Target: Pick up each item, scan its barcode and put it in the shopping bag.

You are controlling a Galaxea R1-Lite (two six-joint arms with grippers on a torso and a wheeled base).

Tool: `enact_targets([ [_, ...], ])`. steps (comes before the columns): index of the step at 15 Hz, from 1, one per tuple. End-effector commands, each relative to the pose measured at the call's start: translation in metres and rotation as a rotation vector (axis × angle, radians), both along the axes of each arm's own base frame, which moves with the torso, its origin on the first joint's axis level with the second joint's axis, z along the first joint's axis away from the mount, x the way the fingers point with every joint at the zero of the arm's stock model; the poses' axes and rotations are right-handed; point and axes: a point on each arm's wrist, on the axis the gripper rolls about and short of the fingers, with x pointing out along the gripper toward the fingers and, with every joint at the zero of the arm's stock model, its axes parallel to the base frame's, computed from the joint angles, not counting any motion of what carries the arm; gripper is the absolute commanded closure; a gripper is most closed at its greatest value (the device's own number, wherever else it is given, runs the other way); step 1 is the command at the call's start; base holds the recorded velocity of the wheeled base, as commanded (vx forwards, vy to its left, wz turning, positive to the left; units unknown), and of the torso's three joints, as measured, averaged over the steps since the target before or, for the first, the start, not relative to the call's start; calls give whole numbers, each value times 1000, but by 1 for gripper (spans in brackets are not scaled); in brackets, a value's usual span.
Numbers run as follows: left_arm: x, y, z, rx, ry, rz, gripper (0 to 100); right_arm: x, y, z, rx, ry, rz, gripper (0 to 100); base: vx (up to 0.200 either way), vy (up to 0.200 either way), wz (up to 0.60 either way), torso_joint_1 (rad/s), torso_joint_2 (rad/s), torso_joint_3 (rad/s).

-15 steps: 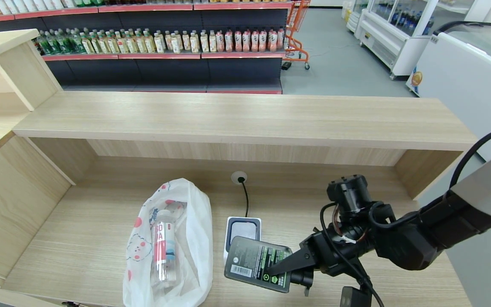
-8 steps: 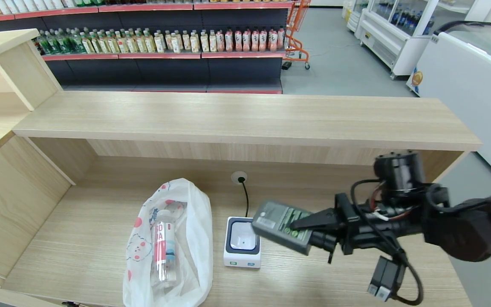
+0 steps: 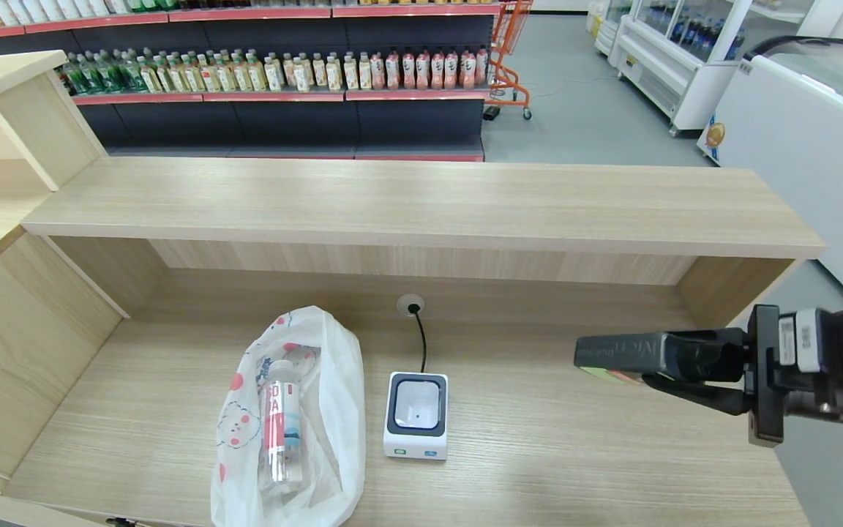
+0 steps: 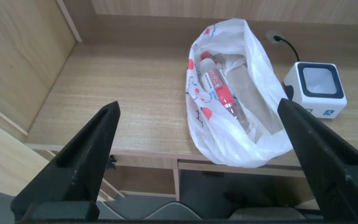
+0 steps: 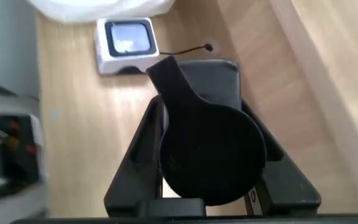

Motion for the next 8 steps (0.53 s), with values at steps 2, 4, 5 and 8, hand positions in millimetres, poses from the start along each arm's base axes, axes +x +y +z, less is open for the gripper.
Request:
enact_targets([
  [2, 0, 0, 0, 1, -1, 0, 0, -3, 9, 7, 328, 465, -110, 100, 0, 0, 0, 0, 0, 0],
  [4, 0, 0, 0, 1, -1, 0, 0, -2, 17, 9, 487, 696, -146, 100, 0, 0, 0, 0, 0, 0],
  [5, 0, 0, 0, 1, 1, 0, 0, 3, 20, 8, 531, 748, -149, 100, 0, 0, 0, 0, 0, 0],
  [8, 0, 0, 0, -1, -1, 0, 0, 32, 30, -12, 679, 875, -209, 100, 0, 0, 0, 0, 0, 0],
])
